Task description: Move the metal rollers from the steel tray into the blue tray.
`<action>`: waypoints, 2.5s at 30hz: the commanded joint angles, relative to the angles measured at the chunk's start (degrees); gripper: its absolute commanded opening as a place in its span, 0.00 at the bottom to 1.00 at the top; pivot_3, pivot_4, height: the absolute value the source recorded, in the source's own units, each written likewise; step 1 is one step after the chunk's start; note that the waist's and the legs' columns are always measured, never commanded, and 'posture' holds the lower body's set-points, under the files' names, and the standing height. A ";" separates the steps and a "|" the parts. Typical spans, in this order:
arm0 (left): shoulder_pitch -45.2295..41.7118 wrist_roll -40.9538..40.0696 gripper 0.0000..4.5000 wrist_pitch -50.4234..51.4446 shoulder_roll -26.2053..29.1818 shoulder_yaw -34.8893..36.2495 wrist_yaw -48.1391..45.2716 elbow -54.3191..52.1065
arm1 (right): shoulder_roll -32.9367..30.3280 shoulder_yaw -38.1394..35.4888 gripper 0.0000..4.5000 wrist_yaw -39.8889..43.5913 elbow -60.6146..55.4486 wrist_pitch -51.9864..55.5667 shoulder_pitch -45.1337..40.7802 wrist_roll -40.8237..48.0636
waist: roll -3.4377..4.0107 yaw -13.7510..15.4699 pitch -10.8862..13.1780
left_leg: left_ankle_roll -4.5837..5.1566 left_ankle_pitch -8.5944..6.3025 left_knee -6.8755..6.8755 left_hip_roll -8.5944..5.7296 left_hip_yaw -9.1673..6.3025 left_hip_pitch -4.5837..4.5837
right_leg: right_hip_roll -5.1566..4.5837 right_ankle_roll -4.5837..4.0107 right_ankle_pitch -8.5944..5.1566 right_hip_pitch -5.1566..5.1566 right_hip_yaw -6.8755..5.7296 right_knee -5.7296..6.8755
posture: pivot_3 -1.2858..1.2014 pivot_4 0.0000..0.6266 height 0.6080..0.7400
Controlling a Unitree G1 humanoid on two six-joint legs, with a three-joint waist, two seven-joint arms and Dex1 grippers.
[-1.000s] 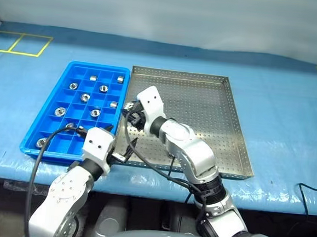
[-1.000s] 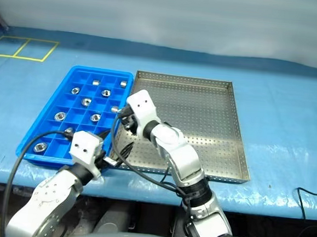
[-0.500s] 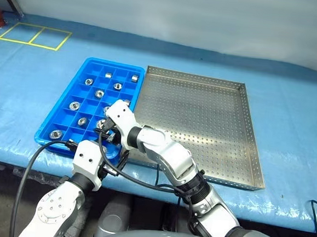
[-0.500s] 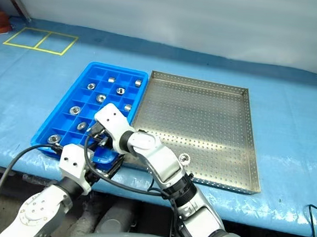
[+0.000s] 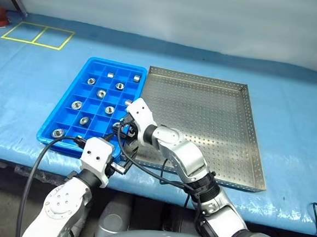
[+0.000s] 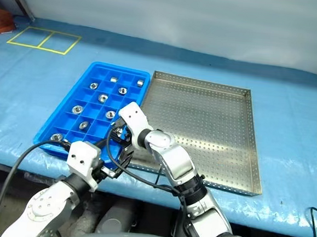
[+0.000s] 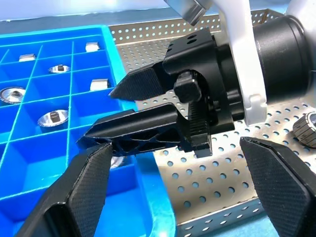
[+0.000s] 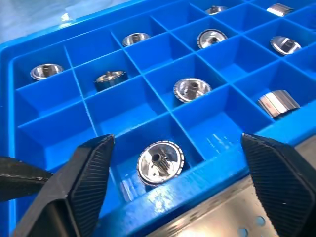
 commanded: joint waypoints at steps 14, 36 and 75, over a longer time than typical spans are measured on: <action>-12.27 -4.18 1.00 0.72 2.59 -2.97 -8.16 5.86 | -5.56 -14.94 0.99 -10.66 -31.76 26.58 12.09 1.57 | 0.03 -6.05 -0.01 | 0.00 0.00 0.03 -0.04 -0.01 0.00 | -0.03 0.04 0.04 0.04 0.04 0.03 | 0.56 0.24 1.00; -14.24 -3.26 1.00 -0.78 4.64 -6.92 -11.35 9.32 | -3.81 -13.10 0.95 -16.71 -31.11 34.93 23.72 0.81 | -0.11 -9.17 -0.14 | 0.02 0.00 0.11 -0.03 0.28 0.24 | 0.03 0.16 0.11 0.10 0.52 0.10 | 0.56 0.24 1.00; 15.84 12.00 1.00 -17.74 -3.87 -0.52 8.55 -5.17 | 0.16 2.12 0.38 4.39 -6.98 -1.24 -2.21 6.28 | -0.14 6.21 -0.11 | 0.12 -0.25 -0.05 -0.06 0.17 0.13 | -0.08 0.16 0.03 -0.09 0.15 -0.17 | 0.77 0.24 1.00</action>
